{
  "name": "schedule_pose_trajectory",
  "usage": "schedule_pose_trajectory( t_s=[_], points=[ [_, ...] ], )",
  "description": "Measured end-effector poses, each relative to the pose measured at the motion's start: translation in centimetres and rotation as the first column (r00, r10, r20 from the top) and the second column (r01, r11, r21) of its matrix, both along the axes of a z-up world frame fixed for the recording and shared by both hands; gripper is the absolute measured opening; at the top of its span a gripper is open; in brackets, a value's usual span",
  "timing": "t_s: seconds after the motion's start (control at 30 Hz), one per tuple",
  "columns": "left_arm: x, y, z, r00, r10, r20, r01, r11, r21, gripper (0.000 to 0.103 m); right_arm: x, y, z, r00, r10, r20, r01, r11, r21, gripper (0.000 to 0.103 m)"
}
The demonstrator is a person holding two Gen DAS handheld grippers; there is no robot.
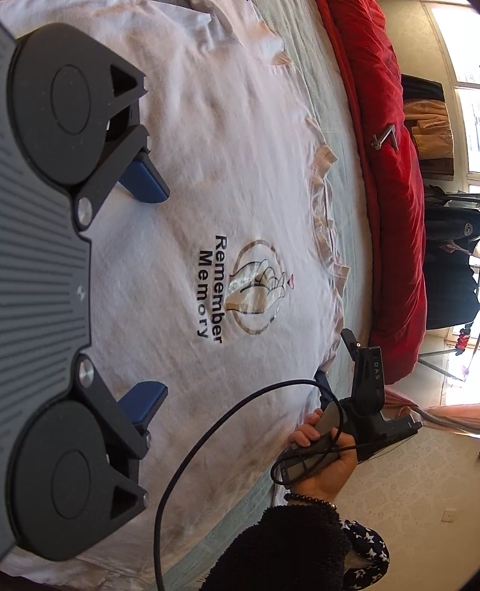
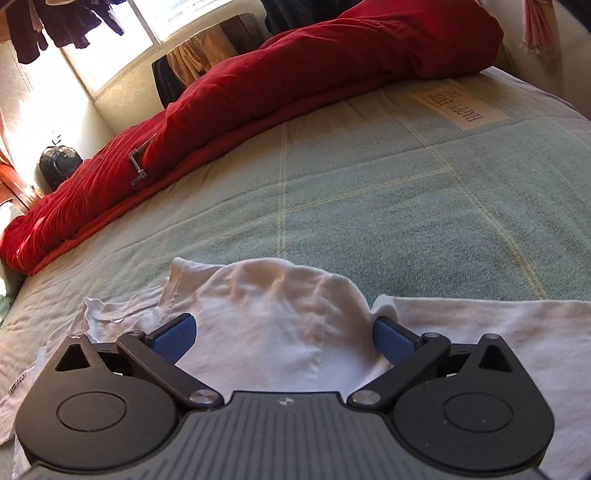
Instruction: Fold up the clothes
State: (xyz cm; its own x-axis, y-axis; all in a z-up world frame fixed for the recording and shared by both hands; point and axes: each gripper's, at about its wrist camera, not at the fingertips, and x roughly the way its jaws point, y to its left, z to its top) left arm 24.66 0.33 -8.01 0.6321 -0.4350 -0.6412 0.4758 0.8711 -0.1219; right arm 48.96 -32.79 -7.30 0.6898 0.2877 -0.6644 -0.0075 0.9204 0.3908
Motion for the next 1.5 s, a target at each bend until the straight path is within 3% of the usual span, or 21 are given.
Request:
schedule_pose_trajectory(
  t_s=[0.3,0.4,0.5,0.67,0.77,0.87,0.93,1.07,1.17,1.27,1.37,1.5],
  points=[
    [-0.1,-0.1,0.0,1.0,0.0,0.004,0.0,1.0,0.005,0.102,-3.1,1.4,2.6,1.0,0.012,-0.009,-0.013,0.998,-0.062,0.103],
    [-0.1,-0.1,0.0,1.0,0.0,0.006,0.0,1.0,0.011,0.102,-2.2,1.6,0.5,0.999,0.0,-0.054,-0.005,0.996,-0.09,0.103],
    [-0.1,-0.1,0.0,1.0,0.0,0.005,0.0,1.0,0.01,0.102,-0.4,1.8,-0.1,0.999,-0.027,-0.02,0.025,0.992,-0.127,0.103],
    [0.0,0.1,0.0,1.0,0.0,0.001,0.0,1.0,-0.004,0.102,0.2,2.6,2.4,0.998,-0.069,-0.012,0.067,0.99,-0.127,0.103],
    [0.0,0.1,0.0,1.0,0.0,0.002,0.0,1.0,-0.005,0.102,-0.8,4.2,3.4,1.0,0.02,-0.024,-0.022,0.997,-0.07,0.103],
    [0.0,0.0,0.0,1.0,0.001,0.003,-0.001,1.0,-0.002,0.102,-0.7,6.1,2.2,0.995,0.083,-0.063,-0.087,0.994,-0.071,0.103],
    [0.0,0.0,0.0,1.0,0.001,0.003,-0.001,1.0,-0.001,0.102,0.1,6.9,0.7,0.995,0.074,-0.074,-0.082,0.99,-0.114,0.103],
    [0.0,0.0,-0.1,1.0,0.0,0.002,0.0,1.0,-0.002,0.102,1.8,7.4,0.2,0.995,0.098,0.015,-0.093,0.973,-0.21,0.103],
    [0.0,0.1,0.0,1.0,0.0,0.002,0.0,1.0,-0.005,0.102,1.0,5.6,2.5,0.995,0.096,0.037,-0.091,0.988,-0.124,0.103],
    [0.0,0.1,0.0,1.0,-0.001,0.004,0.001,1.0,-0.004,0.102,-2.4,3.3,5.3,0.991,0.101,0.091,-0.094,0.993,-0.077,0.103],
    [0.0,0.0,-0.1,1.0,-0.001,0.008,0.001,1.0,0.005,0.102,-5.8,1.1,6.3,0.992,0.123,0.034,-0.123,0.992,0.001,0.103],
    [-0.1,-0.2,-0.1,1.0,0.0,0.013,-0.001,1.0,0.016,0.102,-9.8,0.1,5.1,0.987,0.157,-0.024,-0.154,0.983,0.097,0.103]
  ],
)
